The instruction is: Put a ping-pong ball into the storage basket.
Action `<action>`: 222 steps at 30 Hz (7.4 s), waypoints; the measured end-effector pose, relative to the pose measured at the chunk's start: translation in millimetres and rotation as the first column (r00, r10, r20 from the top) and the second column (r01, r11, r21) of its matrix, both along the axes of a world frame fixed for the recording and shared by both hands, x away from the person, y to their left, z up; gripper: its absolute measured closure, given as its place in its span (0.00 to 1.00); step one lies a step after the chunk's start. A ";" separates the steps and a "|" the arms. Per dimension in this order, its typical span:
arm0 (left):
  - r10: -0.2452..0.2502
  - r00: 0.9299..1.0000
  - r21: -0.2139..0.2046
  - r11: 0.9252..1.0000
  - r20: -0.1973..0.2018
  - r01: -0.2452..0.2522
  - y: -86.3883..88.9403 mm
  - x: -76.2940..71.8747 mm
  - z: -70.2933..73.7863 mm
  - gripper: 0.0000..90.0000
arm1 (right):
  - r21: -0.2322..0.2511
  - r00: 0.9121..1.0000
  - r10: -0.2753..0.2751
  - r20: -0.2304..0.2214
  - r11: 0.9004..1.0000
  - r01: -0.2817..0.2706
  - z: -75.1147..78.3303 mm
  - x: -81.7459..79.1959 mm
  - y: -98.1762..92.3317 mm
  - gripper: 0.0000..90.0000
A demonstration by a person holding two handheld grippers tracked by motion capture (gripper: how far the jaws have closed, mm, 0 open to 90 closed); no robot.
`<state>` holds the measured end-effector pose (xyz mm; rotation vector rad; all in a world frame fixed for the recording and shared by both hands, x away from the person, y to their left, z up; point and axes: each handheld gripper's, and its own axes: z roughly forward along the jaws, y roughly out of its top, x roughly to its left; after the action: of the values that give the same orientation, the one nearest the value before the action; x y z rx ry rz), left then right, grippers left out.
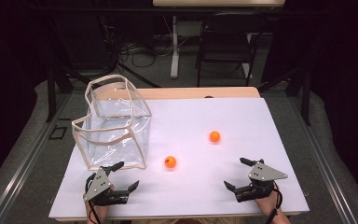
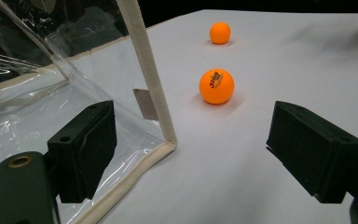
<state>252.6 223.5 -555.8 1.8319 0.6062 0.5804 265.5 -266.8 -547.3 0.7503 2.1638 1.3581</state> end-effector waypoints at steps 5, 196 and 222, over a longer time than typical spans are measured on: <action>-0.008 1.000 -0.003 1.000 -0.011 0.008 -0.4 2.1 -0.8 0.17 | -0.008 1.000 -0.007 -0.008 1.000 0.007 -0.4 0.3 0.0 0.00; -0.089 0.996 0.040 0.995 0.005 0.089 -16.8 9.9 -1.2 0.17 | -0.236 0.936 0.218 -0.276 0.929 -0.286 -6.8 97.7 197.2 0.53; -0.096 0.995 0.028 0.995 0.000 0.096 -16.0 11.7 -1.8 0.17 | -0.220 0.946 0.221 -0.236 0.937 -0.273 7.9 93.1 188.7 0.57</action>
<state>264.3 207.6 -557.5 1.8757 0.5085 0.5285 358.7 -78.1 -539.4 0.5551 2.6098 1.1298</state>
